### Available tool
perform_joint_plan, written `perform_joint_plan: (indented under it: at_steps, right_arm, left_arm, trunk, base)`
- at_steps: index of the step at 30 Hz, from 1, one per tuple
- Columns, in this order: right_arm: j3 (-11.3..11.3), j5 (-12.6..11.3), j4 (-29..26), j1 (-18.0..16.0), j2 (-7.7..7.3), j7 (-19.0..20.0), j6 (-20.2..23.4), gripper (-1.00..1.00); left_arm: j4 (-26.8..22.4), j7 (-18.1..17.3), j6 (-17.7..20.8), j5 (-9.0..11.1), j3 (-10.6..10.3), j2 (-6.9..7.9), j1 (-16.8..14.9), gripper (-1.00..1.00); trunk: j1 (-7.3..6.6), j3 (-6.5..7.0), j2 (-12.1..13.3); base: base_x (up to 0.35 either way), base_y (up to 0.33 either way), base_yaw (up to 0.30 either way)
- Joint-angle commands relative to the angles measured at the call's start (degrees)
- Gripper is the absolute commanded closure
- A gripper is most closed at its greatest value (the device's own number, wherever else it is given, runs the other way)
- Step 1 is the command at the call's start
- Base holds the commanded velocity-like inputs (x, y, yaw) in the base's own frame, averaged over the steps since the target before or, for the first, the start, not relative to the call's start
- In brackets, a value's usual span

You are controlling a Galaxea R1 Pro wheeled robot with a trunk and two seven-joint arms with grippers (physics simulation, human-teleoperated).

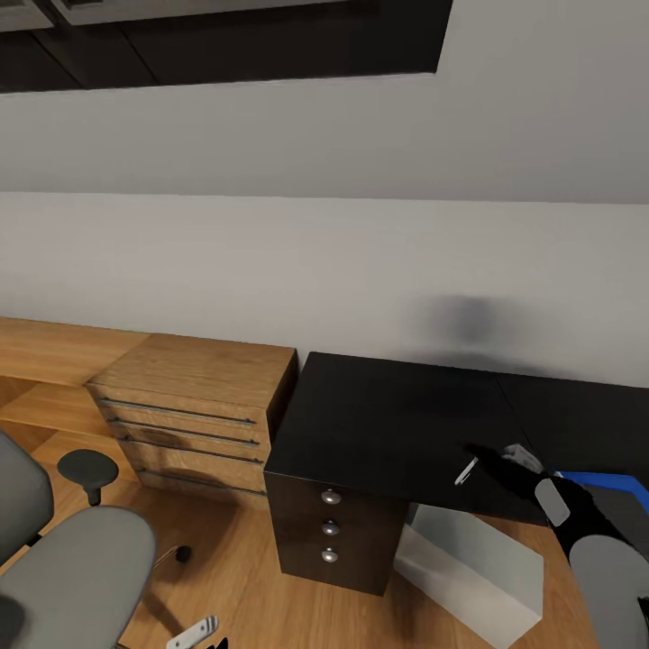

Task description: In the bedroom, organize the workspace by keeping the computer under the desk, ensuring the monitor is on the desk, placing the keyboard on the desk next to the monitor, placing the mouse on the desk next to the keyboard, moving the folder from the swivel chair onto the desk next to the mouse, stacking the notebook on top of the folder with the pen on top of the notebook, and positioning the swivel chair next to the desk.

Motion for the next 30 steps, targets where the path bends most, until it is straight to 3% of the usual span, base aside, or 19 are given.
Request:
perform_joint_plan:
  at_steps: [1, 6, 13, 19, 30]
  right_arm:
    - [0.55, -0.02, -1.34, -0.05, 0.90, -2.43, 0.19, -1.00]
    - [7.56, 1.46, -5.58, -0.04, 4.59, -12.60, -0.59, -1.00]
    - [19.21, 2.71, -7.53, -0.07, 6.87, -21.61, -0.89, -1.00]
    - [21.58, 2.50, -7.68, -0.06, 7.41, -24.85, -0.91, -1.00]
    - [21.95, 2.46, -7.24, -0.03, 8.28, -29.94, -1.14, -1.00]
  left_arm:
    - [0.05, -0.02, -0.13, 0.48, 0.10, -0.03, -0.03, -1.00]
    - [0.19, -0.02, -0.14, 0.48, 0.09, -0.03, -0.03, -1.00]
    - [0.25, -0.02, -0.15, 0.48, 0.08, -0.03, -0.03, -1.00]
    - [0.26, -0.02, -0.15, 0.47, 0.08, -0.03, -0.03, -1.00]
    - [0.26, -0.02, -0.15, 0.47, 0.08, -0.03, -0.03, -1.00]
  trunk:
    - [0.00, -0.07, -0.05]
    - [0.00, -0.07, -0.05]
    - [0.00, -0.07, -0.05]
    - [0.00, -0.07, -0.05]
    - [0.00, -0.07, -0.05]
  base:
    - [0.000, 0.000, 0.000]
    - [0.000, 0.000, 0.000]
    - [0.000, 0.000, 0.000]
    - [0.000, 0.000, 0.000]
    - [0.000, 0.000, 0.000]
